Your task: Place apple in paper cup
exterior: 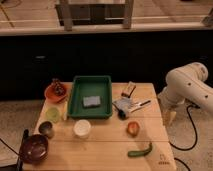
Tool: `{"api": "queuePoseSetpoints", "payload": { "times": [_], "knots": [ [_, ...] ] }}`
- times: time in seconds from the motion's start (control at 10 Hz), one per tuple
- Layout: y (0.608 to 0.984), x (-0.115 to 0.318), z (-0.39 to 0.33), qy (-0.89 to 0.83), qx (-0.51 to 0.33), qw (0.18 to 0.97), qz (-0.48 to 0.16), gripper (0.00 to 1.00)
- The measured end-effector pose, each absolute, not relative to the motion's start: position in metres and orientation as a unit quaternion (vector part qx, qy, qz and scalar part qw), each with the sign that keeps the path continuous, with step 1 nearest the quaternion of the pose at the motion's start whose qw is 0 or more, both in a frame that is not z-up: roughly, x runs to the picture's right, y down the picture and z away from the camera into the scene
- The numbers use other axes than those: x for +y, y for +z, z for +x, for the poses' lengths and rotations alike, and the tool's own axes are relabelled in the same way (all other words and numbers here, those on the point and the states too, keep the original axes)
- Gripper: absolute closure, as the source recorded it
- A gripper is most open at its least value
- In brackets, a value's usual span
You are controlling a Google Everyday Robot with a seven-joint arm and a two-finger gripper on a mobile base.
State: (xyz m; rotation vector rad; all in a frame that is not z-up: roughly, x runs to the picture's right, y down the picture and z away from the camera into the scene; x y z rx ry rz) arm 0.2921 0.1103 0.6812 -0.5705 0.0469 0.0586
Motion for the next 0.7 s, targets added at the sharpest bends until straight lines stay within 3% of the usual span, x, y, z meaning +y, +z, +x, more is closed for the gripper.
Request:
{"api": "queuePoseSetpoints", "payload": {
  "times": [0.7],
  "knots": [
    [0.683, 0.128, 0.288, 0.004, 0.022, 0.959, -0.284, 0.20]
  ]
}}
